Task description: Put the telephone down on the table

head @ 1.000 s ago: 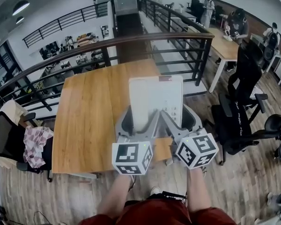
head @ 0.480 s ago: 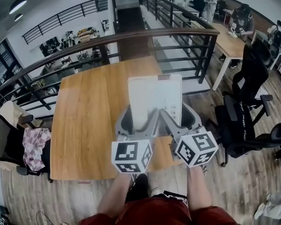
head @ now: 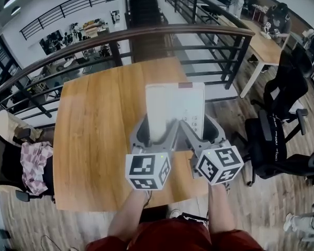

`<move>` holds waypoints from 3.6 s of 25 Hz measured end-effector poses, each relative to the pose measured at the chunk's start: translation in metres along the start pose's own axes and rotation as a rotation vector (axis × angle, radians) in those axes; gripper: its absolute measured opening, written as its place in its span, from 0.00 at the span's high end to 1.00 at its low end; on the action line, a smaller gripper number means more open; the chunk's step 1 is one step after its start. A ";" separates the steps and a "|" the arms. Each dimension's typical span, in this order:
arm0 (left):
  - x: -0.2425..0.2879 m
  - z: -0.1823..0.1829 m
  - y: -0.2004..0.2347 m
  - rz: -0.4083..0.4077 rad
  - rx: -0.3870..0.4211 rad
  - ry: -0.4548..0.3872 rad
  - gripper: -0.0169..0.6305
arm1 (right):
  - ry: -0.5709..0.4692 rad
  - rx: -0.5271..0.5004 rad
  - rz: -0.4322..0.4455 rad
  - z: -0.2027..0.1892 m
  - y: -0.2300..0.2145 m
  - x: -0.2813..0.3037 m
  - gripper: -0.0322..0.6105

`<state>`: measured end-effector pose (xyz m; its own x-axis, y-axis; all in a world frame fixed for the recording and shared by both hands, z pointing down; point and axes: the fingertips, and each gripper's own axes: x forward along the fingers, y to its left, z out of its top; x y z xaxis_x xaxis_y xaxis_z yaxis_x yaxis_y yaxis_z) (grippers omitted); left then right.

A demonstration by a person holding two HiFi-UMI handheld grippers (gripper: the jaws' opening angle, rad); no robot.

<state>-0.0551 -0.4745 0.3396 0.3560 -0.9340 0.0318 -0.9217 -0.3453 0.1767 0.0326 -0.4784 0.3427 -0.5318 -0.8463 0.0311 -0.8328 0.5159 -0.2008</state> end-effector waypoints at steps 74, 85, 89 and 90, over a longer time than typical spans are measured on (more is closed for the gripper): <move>0.090 -0.288 0.110 0.123 -0.149 0.553 0.40 | 0.454 0.257 -0.178 -0.280 -0.107 0.093 0.46; 0.075 -0.220 0.088 0.131 -0.064 0.422 0.40 | 0.323 0.193 -0.140 -0.208 -0.088 0.078 0.46; 0.065 -0.185 0.078 0.143 -0.036 0.341 0.40 | 0.266 0.154 -0.115 -0.176 -0.076 0.066 0.46; 0.061 -0.176 0.075 0.146 -0.027 0.323 0.40 | 0.250 0.146 -0.110 -0.167 -0.073 0.063 0.46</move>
<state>-0.0752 -0.5408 0.5275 0.2550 -0.8945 0.3671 -0.9636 -0.2036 0.1734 0.0343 -0.5472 0.5228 -0.4762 -0.8277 0.2969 -0.8660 0.3831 -0.3213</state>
